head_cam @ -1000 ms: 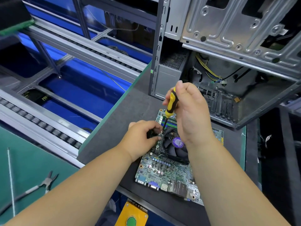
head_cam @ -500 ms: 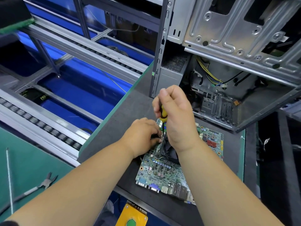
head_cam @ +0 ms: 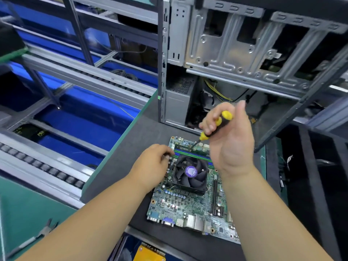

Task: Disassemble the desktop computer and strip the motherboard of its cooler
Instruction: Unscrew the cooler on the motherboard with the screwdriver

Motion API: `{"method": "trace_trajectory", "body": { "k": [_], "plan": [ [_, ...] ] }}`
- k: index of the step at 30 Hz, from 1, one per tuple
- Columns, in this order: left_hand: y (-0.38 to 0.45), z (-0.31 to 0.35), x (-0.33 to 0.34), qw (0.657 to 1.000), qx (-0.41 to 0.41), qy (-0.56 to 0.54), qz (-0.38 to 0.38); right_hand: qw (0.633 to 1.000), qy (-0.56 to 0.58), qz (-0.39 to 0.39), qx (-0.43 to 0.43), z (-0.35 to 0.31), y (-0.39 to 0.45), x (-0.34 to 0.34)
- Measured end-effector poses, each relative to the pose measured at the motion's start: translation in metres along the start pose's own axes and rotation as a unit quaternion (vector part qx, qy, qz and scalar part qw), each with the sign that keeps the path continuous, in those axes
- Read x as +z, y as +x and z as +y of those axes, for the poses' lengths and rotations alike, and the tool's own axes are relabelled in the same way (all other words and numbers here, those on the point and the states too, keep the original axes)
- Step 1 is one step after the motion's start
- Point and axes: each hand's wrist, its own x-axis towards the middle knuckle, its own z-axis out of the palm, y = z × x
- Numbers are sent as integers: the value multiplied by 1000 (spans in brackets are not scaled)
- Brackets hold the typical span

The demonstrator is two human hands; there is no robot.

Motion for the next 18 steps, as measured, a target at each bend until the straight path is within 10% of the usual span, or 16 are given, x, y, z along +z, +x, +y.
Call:
{"method": "trace_trajectory", "body": {
  "k": [18],
  "plan": [
    [5,69,48,956,203,200,-69,992,-107,61,-24,-9,-27,-51]
  ]
}}
